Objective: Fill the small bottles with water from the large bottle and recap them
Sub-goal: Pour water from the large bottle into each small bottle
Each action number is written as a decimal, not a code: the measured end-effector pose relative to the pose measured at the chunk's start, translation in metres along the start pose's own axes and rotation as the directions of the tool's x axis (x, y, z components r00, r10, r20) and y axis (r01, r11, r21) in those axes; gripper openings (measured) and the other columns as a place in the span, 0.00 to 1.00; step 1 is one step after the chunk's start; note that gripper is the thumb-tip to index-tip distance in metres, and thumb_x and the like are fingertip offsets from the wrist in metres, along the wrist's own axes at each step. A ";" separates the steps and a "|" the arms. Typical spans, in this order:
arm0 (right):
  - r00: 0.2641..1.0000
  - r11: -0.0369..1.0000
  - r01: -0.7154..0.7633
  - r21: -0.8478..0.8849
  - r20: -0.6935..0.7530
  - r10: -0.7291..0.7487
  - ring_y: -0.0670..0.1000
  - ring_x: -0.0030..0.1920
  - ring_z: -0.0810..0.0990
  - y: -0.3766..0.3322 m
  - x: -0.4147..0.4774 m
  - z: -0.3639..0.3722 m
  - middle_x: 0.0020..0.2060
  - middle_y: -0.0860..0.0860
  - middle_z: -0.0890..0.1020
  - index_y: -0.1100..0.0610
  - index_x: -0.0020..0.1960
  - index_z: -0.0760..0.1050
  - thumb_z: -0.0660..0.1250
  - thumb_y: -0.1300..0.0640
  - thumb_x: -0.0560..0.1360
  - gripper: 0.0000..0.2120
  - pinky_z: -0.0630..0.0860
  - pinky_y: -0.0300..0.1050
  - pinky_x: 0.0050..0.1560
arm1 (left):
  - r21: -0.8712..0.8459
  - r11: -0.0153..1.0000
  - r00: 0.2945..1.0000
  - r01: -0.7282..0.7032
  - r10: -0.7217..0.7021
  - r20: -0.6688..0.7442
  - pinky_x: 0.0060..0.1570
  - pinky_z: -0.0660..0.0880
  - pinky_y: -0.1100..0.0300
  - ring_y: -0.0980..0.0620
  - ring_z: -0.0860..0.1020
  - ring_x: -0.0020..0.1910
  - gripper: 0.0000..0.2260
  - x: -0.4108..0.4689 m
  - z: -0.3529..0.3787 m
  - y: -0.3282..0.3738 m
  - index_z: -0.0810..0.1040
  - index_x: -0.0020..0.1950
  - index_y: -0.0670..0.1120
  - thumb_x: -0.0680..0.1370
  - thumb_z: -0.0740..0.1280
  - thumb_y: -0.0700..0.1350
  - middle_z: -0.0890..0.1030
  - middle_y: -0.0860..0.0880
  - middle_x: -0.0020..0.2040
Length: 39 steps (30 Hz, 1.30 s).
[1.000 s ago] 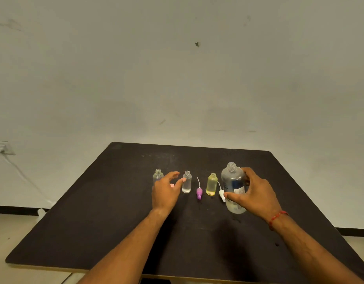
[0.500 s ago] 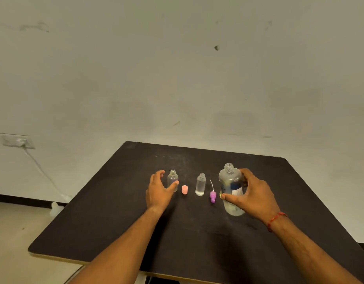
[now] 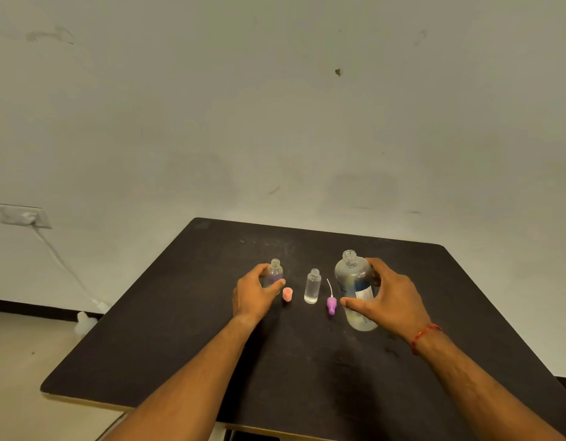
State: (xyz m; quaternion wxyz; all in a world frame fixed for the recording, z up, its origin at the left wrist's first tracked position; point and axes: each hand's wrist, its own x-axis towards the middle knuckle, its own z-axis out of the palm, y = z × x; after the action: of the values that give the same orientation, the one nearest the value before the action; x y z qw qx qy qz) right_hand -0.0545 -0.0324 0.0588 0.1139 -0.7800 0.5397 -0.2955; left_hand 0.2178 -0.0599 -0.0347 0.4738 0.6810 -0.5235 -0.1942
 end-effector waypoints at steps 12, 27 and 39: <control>0.993 0.979 0.112 -0.170 -0.015 -0.117 0.45 0.54 0.77 -0.015 0.011 -0.025 0.55 0.40 0.79 0.39 0.69 0.65 0.71 0.32 0.61 0.39 0.73 0.55 0.59 | -0.105 0.947 0.952 -0.305 0.305 -0.017 0.51 0.77 0.66 0.62 0.80 0.53 0.18 -0.037 -0.013 0.070 0.81 0.59 0.58 0.70 0.77 0.56 0.82 0.60 0.53; 0.981 0.851 0.171 -0.496 0.001 -0.196 0.49 0.58 0.72 -0.016 0.013 -0.057 0.56 0.45 0.76 0.37 0.72 0.62 0.69 0.34 0.67 0.36 0.67 0.50 0.56 | -0.071 0.928 0.928 -0.365 0.369 0.043 0.51 0.79 0.63 0.62 0.80 0.52 0.20 -0.057 -0.013 0.096 0.81 0.61 0.58 0.70 0.76 0.57 0.82 0.60 0.52; 0.975 0.766 0.206 -0.609 0.060 -0.214 0.49 0.59 0.70 -0.028 0.016 -0.080 0.55 0.46 0.74 0.36 0.71 0.61 0.69 0.42 0.68 0.34 0.64 0.51 0.54 | -0.004 0.916 0.913 -0.402 0.401 0.076 0.52 0.81 0.59 0.60 0.79 0.50 0.23 -0.058 -0.015 0.103 0.80 0.65 0.56 0.71 0.76 0.58 0.80 0.59 0.52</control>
State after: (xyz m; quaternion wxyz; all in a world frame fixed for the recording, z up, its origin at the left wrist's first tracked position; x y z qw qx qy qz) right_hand -0.0758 -0.0245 0.1419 -0.1815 -0.8282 0.5163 -0.1211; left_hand 0.1533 -0.0010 0.0462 0.4793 0.5541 -0.6708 -0.1153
